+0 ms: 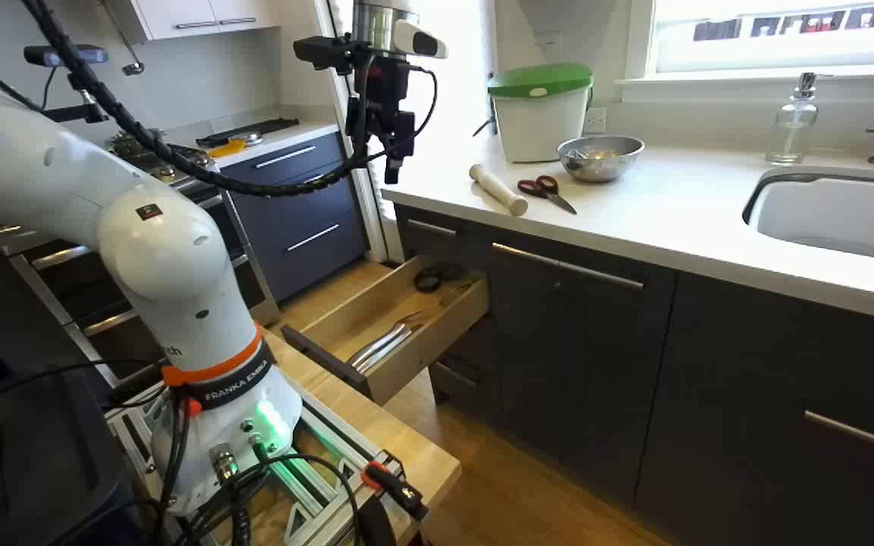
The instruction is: Pick up the black bowl from the open drawer and put it on the kitchen counter
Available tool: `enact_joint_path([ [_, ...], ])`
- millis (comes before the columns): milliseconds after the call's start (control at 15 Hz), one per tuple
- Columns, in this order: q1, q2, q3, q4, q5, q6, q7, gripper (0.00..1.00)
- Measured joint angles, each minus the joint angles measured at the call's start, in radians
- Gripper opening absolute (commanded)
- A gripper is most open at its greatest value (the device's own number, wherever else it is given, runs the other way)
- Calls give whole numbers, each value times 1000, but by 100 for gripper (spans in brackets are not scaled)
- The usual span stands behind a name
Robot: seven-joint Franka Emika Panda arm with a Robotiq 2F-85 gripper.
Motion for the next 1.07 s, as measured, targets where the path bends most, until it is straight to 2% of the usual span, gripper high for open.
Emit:
enact_joint_path([
  [600,0,2,4,0,0,0,0,100],
  [867,41,53,70,-1,47,58,7,100],
  [1067,81,136,137,-4,101,201,69,100],
])
